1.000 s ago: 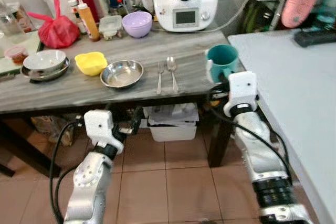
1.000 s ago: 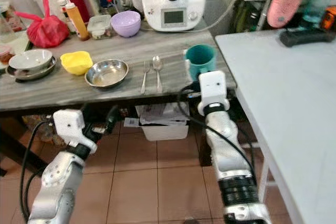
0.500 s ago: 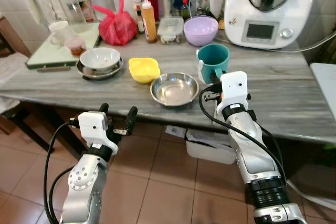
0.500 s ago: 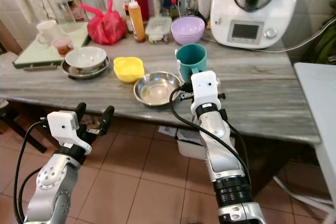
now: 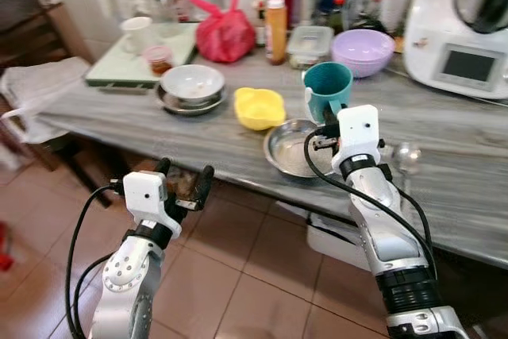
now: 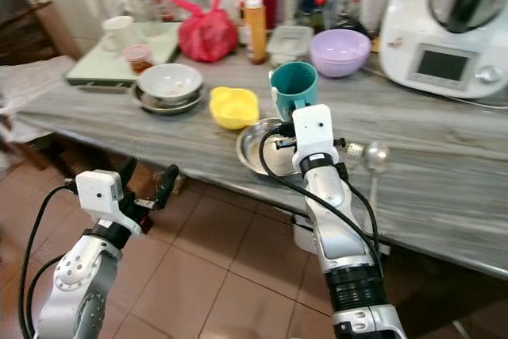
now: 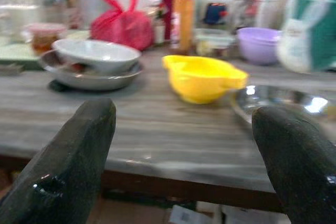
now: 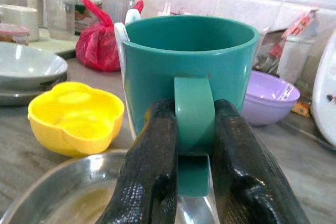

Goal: Setting the table

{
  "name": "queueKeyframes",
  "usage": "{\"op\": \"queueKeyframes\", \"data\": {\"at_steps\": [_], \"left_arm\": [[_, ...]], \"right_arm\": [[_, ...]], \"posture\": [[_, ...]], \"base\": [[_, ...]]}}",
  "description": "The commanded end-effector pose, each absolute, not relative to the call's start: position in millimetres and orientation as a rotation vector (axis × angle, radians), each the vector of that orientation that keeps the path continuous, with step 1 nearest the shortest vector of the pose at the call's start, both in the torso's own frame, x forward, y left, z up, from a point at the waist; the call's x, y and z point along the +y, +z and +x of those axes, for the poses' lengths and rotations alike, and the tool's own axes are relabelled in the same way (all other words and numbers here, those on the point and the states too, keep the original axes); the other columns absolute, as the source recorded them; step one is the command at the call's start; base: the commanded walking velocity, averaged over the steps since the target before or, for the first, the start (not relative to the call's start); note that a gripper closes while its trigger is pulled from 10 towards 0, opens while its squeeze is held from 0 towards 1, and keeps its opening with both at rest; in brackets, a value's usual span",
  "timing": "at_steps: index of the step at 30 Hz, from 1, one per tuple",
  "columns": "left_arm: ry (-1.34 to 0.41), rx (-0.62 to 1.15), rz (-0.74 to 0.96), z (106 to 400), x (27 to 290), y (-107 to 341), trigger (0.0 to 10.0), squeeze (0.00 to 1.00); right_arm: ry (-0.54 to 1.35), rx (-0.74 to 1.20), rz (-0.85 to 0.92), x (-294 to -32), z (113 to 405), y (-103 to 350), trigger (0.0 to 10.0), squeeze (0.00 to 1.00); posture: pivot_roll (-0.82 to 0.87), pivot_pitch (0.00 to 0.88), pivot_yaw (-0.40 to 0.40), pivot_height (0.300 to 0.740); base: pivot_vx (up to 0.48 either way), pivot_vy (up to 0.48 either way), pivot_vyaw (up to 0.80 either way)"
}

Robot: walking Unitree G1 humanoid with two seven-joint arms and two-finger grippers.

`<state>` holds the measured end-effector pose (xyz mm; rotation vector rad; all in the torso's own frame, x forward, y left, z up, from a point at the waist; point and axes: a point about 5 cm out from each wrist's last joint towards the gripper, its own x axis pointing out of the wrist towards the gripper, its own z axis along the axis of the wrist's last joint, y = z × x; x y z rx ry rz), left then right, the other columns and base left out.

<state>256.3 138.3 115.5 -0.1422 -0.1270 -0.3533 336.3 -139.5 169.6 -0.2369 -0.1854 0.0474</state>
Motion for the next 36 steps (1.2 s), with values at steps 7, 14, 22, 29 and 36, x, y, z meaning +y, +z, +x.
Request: {"op": "queueKeyframes", "data": {"at_steps": [7,14,22,29,36], "left_arm": [[-0.439,-0.115,-0.146,248.4,132.4,118.3,10.0,0.00],[-0.531,-0.092,-0.155,238.5,124.5,119.1,10.0,0.00],[-0.631,-0.068,-0.186,227.3,117.2,122.6,10.0,0.00],[-0.695,-0.035,-0.225,221.1,112.2,122.6,10.0,0.00],[-0.717,-0.029,-0.220,222.8,110.4,122.5,10.0,0.00]], "right_arm": [[-0.002,-0.215,-0.265,-149.5,342.1,182.9,10.0,0.00],[-0.013,-0.194,-0.282,-157.2,347.7,184.5,10.0,0.00],[-0.042,-0.094,-0.280,-171.4,360.5,179.1,10.0,0.00],[-0.040,-0.047,-0.277,-174.7,365.3,171.7,10.0,0.00],[-0.051,-0.032,-0.278,-178.4,368.6,167.8,10.0,0.00]], "posture": [[-0.13,0.052,0.062,0.740],[-0.12,0.076,0.055,0.740],[-0.13,0.120,0.049,0.740],[-0.13,0.132,0.047,0.740],[-0.13,0.132,0.045,0.740]], "base": [[0.000,0.000,0.00],[0.000,0.000,0.00],[0.000,0.000,0.00],[0.000,0.000,0.00],[0.000,0.000,0.00]]}}
